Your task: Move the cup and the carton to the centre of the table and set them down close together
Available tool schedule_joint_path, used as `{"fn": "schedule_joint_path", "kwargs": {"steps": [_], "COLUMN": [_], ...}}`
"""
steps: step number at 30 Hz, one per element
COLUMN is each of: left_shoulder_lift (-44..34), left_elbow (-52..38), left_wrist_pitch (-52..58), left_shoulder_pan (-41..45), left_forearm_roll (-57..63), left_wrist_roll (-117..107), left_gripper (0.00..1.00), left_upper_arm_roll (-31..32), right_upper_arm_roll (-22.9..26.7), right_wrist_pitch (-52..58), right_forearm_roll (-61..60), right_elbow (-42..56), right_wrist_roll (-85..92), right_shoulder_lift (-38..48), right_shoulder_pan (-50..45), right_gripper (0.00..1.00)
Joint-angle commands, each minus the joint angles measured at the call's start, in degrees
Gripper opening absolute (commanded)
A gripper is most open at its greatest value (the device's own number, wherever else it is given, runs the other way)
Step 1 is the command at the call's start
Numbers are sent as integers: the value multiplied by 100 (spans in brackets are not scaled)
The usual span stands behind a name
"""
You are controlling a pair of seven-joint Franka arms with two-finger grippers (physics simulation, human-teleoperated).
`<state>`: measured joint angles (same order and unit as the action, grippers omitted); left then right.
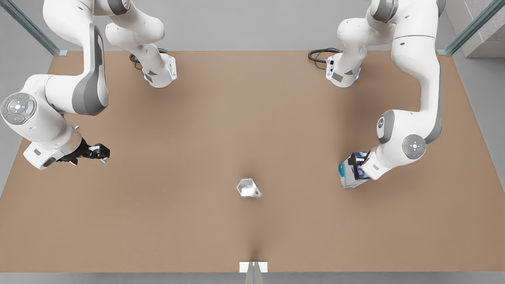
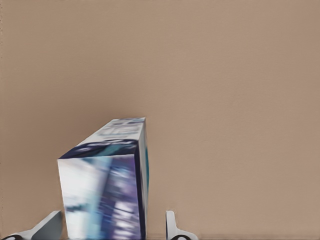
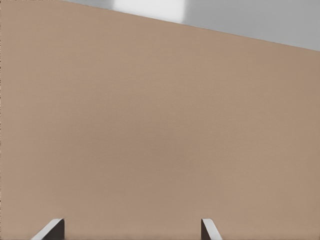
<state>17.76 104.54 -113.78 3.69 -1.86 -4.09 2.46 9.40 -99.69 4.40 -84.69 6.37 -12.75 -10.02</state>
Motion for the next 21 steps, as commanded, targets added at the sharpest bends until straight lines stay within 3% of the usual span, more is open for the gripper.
{"fn": "schedule_joint_path", "kwargs": {"steps": [1, 16, 18, 20, 21], "left_shoulder_lift": [0, 158, 158, 193, 202], "left_elbow": [22, 154, 154, 137, 137], "left_wrist_pitch": [-4, -74, -101, -118, -136], "left_shoulder_pan": [1, 1, 1, 1, 1], "left_forearm_roll": [81, 19, 19, 19, 19], "left_wrist_roll": [-4, -153, -153, -153, -153], "left_gripper": [100, 100, 93, 77, 76], "left_upper_arm_roll": [0, 26, 18, 18, -9], "right_upper_arm_roll": [0, 0, 0, 0, 0], "right_wrist_pitch": [2, 19, 11, 10, 2], "right_forearm_roll": [0, 0, 0, 0, 0], "right_elbow": [5, 14, 5, 5, 5], "right_wrist_roll": [4, 13, 13, 4, 4], "right_shoulder_lift": [0, -8, -8, -8, -8], "right_shoulder_pan": [0, 9, 9, 9, 9], "right_gripper": [100, 100, 100, 100, 100]}}
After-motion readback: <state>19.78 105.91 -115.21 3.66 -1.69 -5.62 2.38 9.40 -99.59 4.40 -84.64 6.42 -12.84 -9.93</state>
